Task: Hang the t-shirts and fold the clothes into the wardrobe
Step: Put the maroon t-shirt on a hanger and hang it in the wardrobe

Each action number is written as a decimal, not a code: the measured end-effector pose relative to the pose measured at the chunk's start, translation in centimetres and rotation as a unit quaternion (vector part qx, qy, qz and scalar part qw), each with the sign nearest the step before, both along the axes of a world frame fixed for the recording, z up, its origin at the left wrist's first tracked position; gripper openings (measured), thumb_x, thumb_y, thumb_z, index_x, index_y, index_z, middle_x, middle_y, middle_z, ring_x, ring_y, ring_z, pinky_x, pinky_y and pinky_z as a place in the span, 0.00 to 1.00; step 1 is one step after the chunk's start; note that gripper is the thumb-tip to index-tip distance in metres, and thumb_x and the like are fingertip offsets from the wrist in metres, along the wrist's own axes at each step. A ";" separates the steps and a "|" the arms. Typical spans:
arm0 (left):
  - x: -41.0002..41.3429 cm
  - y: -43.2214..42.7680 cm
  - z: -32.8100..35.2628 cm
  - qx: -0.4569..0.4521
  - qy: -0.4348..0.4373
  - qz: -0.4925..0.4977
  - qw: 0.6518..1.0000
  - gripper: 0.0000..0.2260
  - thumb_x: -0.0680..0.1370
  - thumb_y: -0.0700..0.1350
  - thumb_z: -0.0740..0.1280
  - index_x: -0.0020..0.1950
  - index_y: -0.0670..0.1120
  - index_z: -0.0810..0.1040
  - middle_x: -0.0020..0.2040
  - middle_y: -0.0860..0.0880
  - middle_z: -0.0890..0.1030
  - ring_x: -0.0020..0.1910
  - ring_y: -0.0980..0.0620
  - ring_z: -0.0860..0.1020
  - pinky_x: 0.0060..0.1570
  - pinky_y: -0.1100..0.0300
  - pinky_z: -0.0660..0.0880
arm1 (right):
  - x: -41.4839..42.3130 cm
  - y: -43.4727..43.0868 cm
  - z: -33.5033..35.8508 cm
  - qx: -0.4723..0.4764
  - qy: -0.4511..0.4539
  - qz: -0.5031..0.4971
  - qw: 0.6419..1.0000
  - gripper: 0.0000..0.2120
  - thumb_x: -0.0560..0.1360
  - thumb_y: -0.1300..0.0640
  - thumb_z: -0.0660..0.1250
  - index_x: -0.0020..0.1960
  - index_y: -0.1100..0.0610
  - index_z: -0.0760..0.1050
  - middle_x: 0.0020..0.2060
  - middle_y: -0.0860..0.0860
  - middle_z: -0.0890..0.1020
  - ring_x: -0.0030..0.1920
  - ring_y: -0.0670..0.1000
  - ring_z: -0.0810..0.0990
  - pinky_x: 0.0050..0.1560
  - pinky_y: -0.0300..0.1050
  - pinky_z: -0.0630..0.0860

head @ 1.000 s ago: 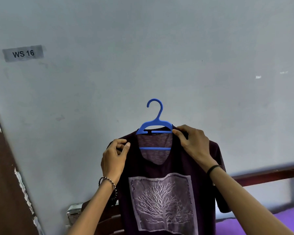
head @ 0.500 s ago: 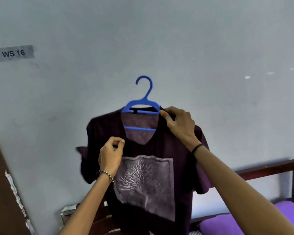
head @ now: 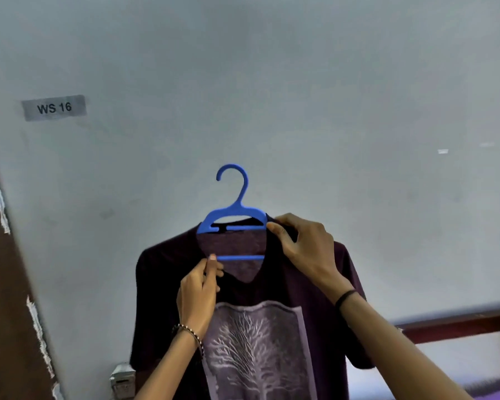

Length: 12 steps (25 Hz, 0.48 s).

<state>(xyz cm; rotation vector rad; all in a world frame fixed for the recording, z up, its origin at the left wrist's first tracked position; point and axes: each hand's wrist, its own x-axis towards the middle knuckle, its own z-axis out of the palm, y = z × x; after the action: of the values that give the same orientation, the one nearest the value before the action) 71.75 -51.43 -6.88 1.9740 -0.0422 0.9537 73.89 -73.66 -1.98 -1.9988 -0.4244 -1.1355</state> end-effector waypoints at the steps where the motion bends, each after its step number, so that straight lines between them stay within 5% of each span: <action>1: -0.4 0.3 -0.2 0.006 -0.001 0.010 1.000 0.17 0.83 0.56 0.58 0.39 0.54 0.80 0.36 0.59 0.82 0.29 0.58 0.79 0.36 0.53 0.77 | -0.2 0.4 -0.2 -0.012 -0.009 -0.003 1.000 0.12 0.80 0.39 0.66 0.54 0.43 0.83 0.43 0.40 0.86 0.45 0.45 0.83 0.40 0.43 0.73; 6: -2.1 3.0 -0.3 0.038 0.007 0.065 0.997 0.18 0.82 0.56 0.58 0.37 0.53 0.80 0.34 0.61 0.81 0.29 0.60 0.78 0.38 0.54 0.78 | -0.3 3.4 -0.2 -0.061 -0.028 0.019 0.998 0.13 0.80 0.39 0.64 0.54 0.45 0.83 0.43 0.42 0.86 0.44 0.48 0.84 0.36 0.42 0.67; 12: -5.0 6.4 -0.3 0.026 0.007 0.131 0.991 0.20 0.80 0.63 0.55 0.39 0.56 0.79 0.33 0.60 0.82 0.29 0.57 0.79 0.39 0.52 0.78 | -1.0 7.2 -0.5 -0.044 -0.025 0.075 0.996 0.13 0.79 0.39 0.65 0.55 0.45 0.82 0.46 0.44 0.87 0.50 0.53 0.85 0.42 0.47 0.74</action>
<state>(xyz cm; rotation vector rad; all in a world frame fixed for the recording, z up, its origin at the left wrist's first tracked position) 66.77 -45.01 -7.15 2.0689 0.2068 1.1168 72.85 -66.48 -2.45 -1.9798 -0.6497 -1.0916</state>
